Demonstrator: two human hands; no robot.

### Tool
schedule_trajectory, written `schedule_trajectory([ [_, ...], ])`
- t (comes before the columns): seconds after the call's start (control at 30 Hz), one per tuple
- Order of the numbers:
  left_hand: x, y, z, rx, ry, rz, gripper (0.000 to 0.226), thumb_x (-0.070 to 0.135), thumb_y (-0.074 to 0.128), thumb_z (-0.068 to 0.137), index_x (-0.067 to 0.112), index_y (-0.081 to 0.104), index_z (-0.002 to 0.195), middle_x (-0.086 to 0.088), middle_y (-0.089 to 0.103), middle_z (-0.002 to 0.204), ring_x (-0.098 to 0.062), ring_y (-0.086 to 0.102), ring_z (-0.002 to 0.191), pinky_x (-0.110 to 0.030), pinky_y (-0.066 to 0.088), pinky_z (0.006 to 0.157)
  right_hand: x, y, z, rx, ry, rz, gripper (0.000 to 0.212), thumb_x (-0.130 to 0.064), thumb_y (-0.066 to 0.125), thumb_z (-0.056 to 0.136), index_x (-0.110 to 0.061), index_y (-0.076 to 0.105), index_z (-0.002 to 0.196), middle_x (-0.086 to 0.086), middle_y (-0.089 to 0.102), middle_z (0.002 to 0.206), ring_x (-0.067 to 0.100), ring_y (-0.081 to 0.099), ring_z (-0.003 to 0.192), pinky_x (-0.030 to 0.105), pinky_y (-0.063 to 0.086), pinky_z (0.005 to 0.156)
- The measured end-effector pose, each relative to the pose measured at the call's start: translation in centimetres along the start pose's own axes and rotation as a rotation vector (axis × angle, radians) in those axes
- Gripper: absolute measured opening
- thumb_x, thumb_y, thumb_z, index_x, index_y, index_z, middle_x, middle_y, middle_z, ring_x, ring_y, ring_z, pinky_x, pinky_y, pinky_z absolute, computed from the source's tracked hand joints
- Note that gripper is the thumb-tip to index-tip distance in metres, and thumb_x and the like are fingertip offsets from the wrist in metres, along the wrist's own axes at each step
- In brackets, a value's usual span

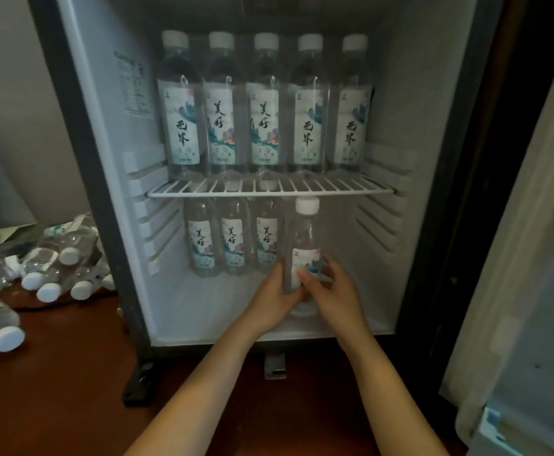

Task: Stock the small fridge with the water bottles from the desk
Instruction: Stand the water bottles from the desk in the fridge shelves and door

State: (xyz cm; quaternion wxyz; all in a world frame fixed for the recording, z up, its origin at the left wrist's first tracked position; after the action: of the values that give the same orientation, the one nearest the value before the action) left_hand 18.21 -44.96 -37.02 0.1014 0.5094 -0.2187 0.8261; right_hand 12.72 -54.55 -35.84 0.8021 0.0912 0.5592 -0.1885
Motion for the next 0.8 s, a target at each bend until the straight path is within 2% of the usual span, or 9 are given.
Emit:
schedule_trajectory([
  [0.07,0.0,-0.3,0.3,0.016,0.017,0.009,0.045,0.011,0.063,0.086,0.034,0.046,0.119,0.019,0.058,0.114,0.008,0.056,0.107,-0.006,0.043,0.082,0.3,0.1,0.7,0.014,0.005,-0.006,0.046,-0.025,0.064,0.086,-0.022,0.05,0.131,-0.003,0.061,0.116,0.008,0.06,0.102,0.03,0.052,0.088],
  [0.13,0.0,-0.6,0.6,0.039,0.041,0.056,0.044,0.013,0.062,0.087,0.026,0.046,0.125,0.011,0.058,0.119,0.004,0.055,0.11,-0.011,0.043,0.089,0.5,0.2,1.3,0.018,0.0,-0.02,0.046,-0.025,0.065,0.086,-0.022,0.051,0.13,-0.006,0.062,0.113,0.007,0.061,0.1,0.029,0.052,0.086],
  [0.2,0.0,-0.9,0.8,0.053,0.061,0.127,0.045,0.018,0.06,0.089,0.02,0.045,0.132,0.002,0.055,0.126,-0.006,0.053,0.116,-0.022,0.043,0.097,0.6,0.2,2.0,0.021,-0.009,-0.042,0.046,-0.026,0.065,0.085,-0.023,0.051,0.129,-0.007,0.062,0.111,0.002,0.06,0.097,0.026,0.052,0.084],
  [0.27,-0.1,-1.1,1.0,0.072,0.066,0.183,0.044,0.02,0.057,0.091,0.019,0.045,0.133,-0.002,0.052,0.13,-0.011,0.051,0.117,-0.027,0.042,0.099,0.9,0.2,2.6,0.035,-0.011,-0.079,0.045,-0.028,0.065,0.085,-0.024,0.051,0.128,-0.007,0.061,0.112,-0.004,0.056,0.092,0.027,0.051,0.084],
  [0.4,0.0,-1.7,1.5,0.123,0.076,0.281,0.041,0.021,0.056,0.092,0.018,0.049,0.132,-0.005,0.052,0.127,-0.016,0.055,0.112,-0.026,0.045,0.095,1.4,0.3,4.0,0.061,-0.002,-0.112,0.042,-0.029,0.065,0.085,-0.024,0.052,0.124,-0.005,0.063,0.11,0.005,0.058,0.097,0.03,0.051,0.085],
  [0.5,0.0,-2.7,2.1,0.212,0.049,0.344,0.044,0.022,0.062,0.088,0.014,0.052,0.13,-0.005,0.051,0.131,-0.017,0.057,0.109,-0.027,0.048,0.091,1.5,0.4,5.1,0.053,0.002,-0.119,0.038,-0.025,0.066,0.084,-0.021,0.055,0.12,-0.003,0.065,0.108,0.01,0.061,0.096,0.028,0.051,0.083],
  [0.6,0.1,-3.6,2.5,0.303,0.025,0.347,0.045,0.02,0.064,0.086,0.01,0.052,0.128,-0.008,0.056,0.123,-0.015,0.059,0.097,-0.023,0.046,0.082,1.6,0.3,6.1,0.06,0.0,-0.128,0.032,-0.024,0.069,0.083,-0.024,0.056,0.112,-0.011,0.063,0.095,-0.004,0.057,0.083,0.013,0.044,0.069],
  [0.67,0.3,-3.8,2.7,0.33,0.028,0.328,0.042,0.016,0.063,0.087,0.008,0.052,0.127,-0.01,0.058,0.119,-0.015,0.058,0.096,-0.025,0.046,0.082,1.8,0.3,6.6,0.062,0.004,-0.142,0.031,-0.025,0.07,0.082,-0.024,0.056,0.11,-0.018,0.059,0.088,-0.008,0.054,0.078,0.009,0.041,0.065],
  [0.8,0.6,-4.0,3.1,0.374,0.042,0.301,0.036,0.009,0.056,0.09,0.005,0.053,0.126,-0.011,0.061,0.115,-0.013,0.056,0.096,-0.021,0.044,0.082,2.2,0.3,7.2,0.072,0.015,-0.153,0.039,-0.025,0.07,0.082,-0.013,0.057,0.117,-0.004,0.063,0.101,0.008,0.06,0.09,0.023,0.048,0.078],
])
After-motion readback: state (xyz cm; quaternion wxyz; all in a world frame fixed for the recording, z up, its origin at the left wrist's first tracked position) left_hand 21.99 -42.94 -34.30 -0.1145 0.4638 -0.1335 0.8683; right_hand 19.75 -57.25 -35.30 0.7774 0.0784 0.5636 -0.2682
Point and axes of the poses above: each hand's wrist, its own z-axis towards the middle knuckle, its own y-axis out of the palm, x = y × z, the point moved 9 cm from there along z, towards the middle knuckle
